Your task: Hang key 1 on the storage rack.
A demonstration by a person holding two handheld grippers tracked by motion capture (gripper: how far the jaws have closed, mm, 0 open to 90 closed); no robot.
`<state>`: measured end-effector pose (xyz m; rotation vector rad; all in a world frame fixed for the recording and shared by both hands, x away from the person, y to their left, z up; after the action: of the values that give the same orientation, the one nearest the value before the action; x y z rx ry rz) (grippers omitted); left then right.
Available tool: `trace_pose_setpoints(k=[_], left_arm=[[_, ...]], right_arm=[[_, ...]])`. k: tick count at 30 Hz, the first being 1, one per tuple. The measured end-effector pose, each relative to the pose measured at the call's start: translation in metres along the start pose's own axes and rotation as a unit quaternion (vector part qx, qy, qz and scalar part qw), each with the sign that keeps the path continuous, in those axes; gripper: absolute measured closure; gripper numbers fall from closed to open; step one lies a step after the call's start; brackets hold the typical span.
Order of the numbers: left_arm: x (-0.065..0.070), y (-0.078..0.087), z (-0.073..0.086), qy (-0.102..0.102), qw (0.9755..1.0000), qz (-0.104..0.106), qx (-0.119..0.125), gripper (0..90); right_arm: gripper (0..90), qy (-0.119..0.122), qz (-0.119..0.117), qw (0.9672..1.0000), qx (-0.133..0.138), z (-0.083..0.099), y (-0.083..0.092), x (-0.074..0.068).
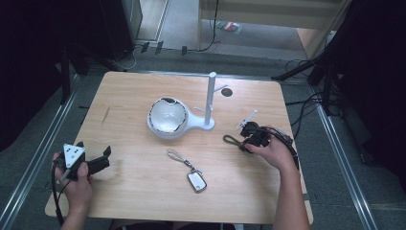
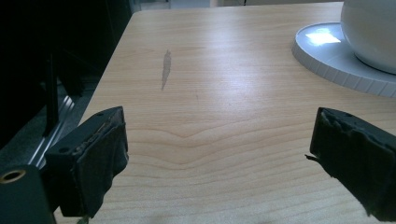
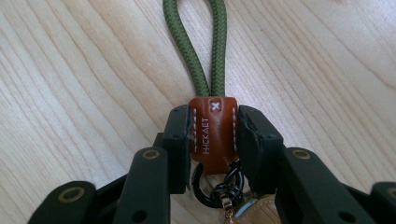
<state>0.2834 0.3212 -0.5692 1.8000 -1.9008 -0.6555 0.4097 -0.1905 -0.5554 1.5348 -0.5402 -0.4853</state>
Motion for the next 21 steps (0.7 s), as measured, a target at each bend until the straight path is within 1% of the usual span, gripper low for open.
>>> trace_pose_setpoints(k=[1,2,4,5,7,11,12,14,16,17,18,19,21], left_arm=[[0.0,0.0,0.0,-0.002,1.0,0.0,0.0,5.3],[0.0,0.0,0.0,-0.003,1.0,0.002,-0.001,5.3],[0.0,0.0,0.0,-0.002,1.0,0.004,-0.002,5.3],[0.0,0.001,0.001,0.001,1.0,0.004,0.001,5.3],[-0.001,0.001,0.001,0.002,1.0,0.004,0.004,5.3],[-0.001,0.002,0.001,0.005,0.9999,0.007,0.01,5.3],[-0.002,0.003,0.001,0.005,0.9999,0.01,0.012,5.3],[-0.001,0.003,0.001,0.006,0.9998,0.013,0.015,5.2],[-0.002,0.003,0.001,0.005,0.9998,0.012,0.015,5.3],[-0.002,0.003,0.001,0.005,0.9998,0.012,0.015,5.3],[-0.002,0.003,0.001,0.004,0.9998,0.011,0.013,5.3],[-0.002,0.003,0.001,0.003,0.9999,0.011,0.012,5.2],[-0.002,0.003,0.001,0.003,0.9999,0.011,0.012,5.3]], right_arm=[[67.7,-0.008,-0.003,1.0,0.002,0.0,0.0,0.0],[68.0,-0.007,-0.003,1.0,0.006,0.0,0.0,0.001],[68.5,-0.008,0.0,1.0,0.005,0.001,0.0,0.0],[68.6,-0.005,0.001,1.0,0.007,0.001,0.0,0.0],[68.7,-0.006,0.001,1.0,0.006,0.001,0.0,-0.001],[69.1,-0.01,0.012,0.9999,0.006,0.001,0.0,-0.003],[69.2,-0.006,0.013,0.9998,0.011,0.001,0.0,-0.002],[69.2,-0.012,0.013,0.9997,0.018,0.003,0.001,-0.003],[69.2,-0.017,0.014,0.9996,0.021,0.004,0.002,-0.003],[69.3,-0.021,0.016,0.9992,0.03,0.005,0.005,-0.003],[69.3,-0.021,0.016,0.9992,0.03,0.005,0.005,-0.003],[69.2,-0.026,0.017,0.9986,0.042,0.006,0.01,-0.002],[69.2,-0.037,0.014,0.9976,0.056,0.007,0.015,-0.001]])
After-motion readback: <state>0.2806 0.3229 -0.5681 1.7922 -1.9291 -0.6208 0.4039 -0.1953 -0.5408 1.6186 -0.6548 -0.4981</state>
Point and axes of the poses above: each handheld gripper's, and its own axes: y roughly backward along the jaws, z roughly out of its underside, x roughly to its right, the point moved 5 cm from there along -y, roughly forward along the jaws, and after that the axes turned 15 degrees about -x, right-handed, at the moved point
